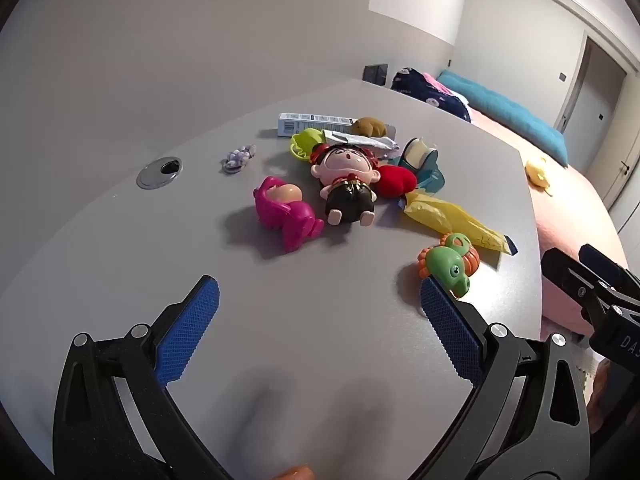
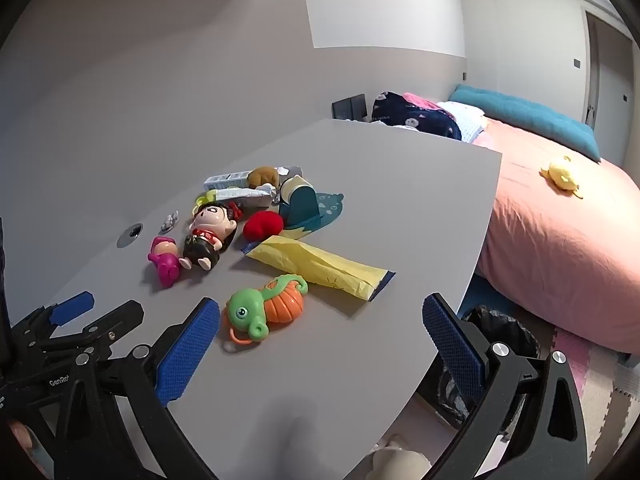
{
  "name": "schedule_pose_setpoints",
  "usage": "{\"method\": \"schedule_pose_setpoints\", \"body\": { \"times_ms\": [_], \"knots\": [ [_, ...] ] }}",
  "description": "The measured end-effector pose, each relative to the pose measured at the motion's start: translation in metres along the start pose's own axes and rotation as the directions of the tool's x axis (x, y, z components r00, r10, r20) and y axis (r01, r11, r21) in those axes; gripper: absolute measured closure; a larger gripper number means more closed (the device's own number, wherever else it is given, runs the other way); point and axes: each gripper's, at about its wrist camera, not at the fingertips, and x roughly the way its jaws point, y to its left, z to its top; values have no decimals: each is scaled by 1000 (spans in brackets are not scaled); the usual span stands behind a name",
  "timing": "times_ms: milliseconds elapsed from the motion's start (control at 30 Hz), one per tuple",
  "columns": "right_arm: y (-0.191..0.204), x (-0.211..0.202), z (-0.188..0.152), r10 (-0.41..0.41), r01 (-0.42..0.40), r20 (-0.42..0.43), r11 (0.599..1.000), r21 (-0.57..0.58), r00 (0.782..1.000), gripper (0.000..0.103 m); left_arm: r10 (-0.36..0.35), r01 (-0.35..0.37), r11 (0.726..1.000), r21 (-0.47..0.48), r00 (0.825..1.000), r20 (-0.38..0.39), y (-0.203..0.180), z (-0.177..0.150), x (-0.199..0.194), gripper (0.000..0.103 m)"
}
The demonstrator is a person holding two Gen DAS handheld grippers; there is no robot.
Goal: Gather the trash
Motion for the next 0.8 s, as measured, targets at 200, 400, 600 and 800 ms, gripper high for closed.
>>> {"method": "schedule_pose_setpoints", "body": {
  "times_ms": [200, 400, 600, 800],
  "knots": [
    [-1, 0, 0, -2, 2, 3, 1000, 1, 1000, 2, -1, 1, 1000, 1, 1000, 5, -2, -1, -4, 6],
    [-1, -1, -1, 6, -6, 0, 1000, 11, 1000, 2, -3, 3, 1000, -3, 1000, -10, 0, 0, 1, 6],
    [0, 0, -1, 3, -3, 2, 1000, 10, 1000, 2, -6, 6, 1000, -4, 1000, -9, 0, 0, 0, 6],
    [1, -2, 0, 2, -2, 2, 1000, 8, 1000, 2, 1, -1, 1000, -12, 1000, -9, -2, -1, 0, 6]
  ]
}}
